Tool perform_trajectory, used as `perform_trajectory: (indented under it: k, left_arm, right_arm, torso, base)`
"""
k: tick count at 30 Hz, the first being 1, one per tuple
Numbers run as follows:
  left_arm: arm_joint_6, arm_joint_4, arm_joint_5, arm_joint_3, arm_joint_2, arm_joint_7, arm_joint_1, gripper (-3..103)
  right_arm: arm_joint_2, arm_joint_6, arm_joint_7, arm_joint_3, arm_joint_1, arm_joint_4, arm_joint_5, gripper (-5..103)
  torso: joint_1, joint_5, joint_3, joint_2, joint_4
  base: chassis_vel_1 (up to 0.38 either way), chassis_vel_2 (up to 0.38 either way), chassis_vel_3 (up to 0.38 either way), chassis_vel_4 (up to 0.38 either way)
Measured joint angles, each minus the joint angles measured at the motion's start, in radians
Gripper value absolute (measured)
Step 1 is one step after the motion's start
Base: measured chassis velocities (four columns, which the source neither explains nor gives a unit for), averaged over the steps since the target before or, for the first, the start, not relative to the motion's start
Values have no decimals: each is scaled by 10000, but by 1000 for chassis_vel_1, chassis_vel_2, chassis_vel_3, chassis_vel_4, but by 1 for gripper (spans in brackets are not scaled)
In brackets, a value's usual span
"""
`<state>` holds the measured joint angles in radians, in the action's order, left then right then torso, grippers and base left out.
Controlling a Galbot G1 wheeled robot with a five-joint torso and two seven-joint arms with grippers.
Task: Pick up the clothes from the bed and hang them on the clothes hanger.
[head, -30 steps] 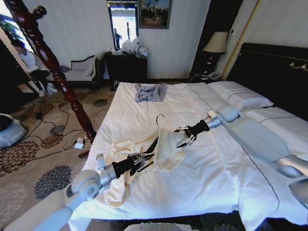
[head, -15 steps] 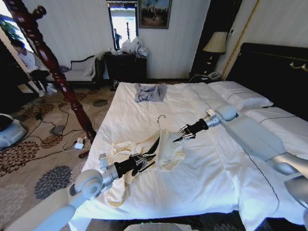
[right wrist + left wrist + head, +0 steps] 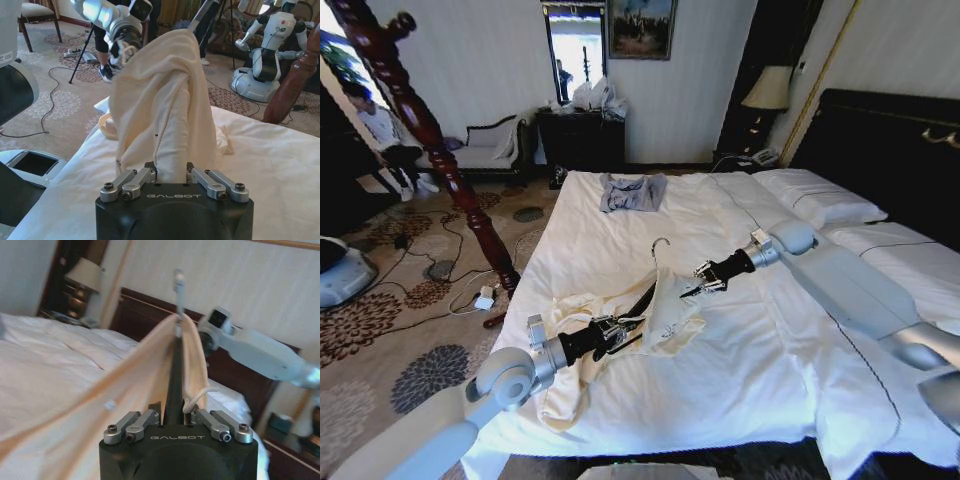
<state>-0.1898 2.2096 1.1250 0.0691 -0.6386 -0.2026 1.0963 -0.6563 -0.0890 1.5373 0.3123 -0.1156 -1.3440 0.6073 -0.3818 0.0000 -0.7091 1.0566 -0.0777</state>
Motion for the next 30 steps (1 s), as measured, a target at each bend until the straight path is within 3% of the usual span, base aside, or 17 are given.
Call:
perform_trajectory:
  k: [1,5,8,13,17,19,21,22,23,25,26,28,30]
  left_arm:
    - [0,0,0,0,0,0,0,20]
    - [-59,135,-62,376,-27,451,207,41]
    - [-61,164,-73,684,-60,542,421,46]
    - [-54,202,-145,1399,-174,579,918,68]
    - [-35,248,-593,1943,-446,721,1373,80]
    - [-79,280,-980,2128,-868,1124,1608,90]
    - [-107,345,-1009,2183,-1034,1294,1710,90]
    - [-298,667,-829,2483,-1567,1771,2098,98]
    - [-488,777,-731,2719,-1841,2054,2273,98]
    - [-1031,679,-546,3302,-2618,3257,2564,100]
    - [-1031,679,-546,3302,-2618,3257,2564,100]
    - [-1415,-36,-263,3413,-3156,4489,2528,100]
    - [-1466,-334,-165,3363,-3358,4811,2464,100]
  right_arm:
    - [0,0,0,0,0,0,0,20]
    - [101,-118,3,-118,-108,86,-19,18]
    - [147,-157,3,-198,-170,101,-17,18]
    - [215,-223,3,-322,-267,121,7,18]
    - [289,-267,15,-403,-314,183,48,18]
    - [370,-283,32,-470,-337,234,92,18]
    - [383,-295,36,-485,-336,262,94,18]
    - [410,-350,36,-490,-320,363,70,18]
    - [414,-376,36,-490,-313,403,29,18]
    - [404,-431,33,-490,-323,473,-49,18]
    - [404,-431,33,-490,-323,473,-49,18]
    - [302,-459,33,-490,-359,537,-88,18]
    - [245,-465,32,-488,-359,558,-106,18]
  torso:
    - [0,0,0,0,0]
    - [-1,1,0,0,-1]
    - [0,1,0,0,-3]
    - [0,1,0,0,1]
    - [0,3,0,0,1]
    - [0,0,0,0,-1]
    - [-1,-1,0,0,-4]
    - [-1,0,0,0,-5]
    - [0,3,0,0,-2]
    - [0,3,2,1,2]
    - [0,3,2,1,2]
    - [0,-1,0,0,0]
    - [0,0,0,0,1]
  base:
    - [0,0,0,0]
    - [0,0,0,0]
    - [0,0,0,0]
    - [0,0,0,0]
    - [0,0,0,0]
    - [0,0,0,0]
    - [0,0,0,0]
    - [0,0,0,0]
    - [0,0,0,0]
    - [0,0,0,0]
    - [0,0,0,0]
    - [0,0,0,0]
    - [0,0,0,0]
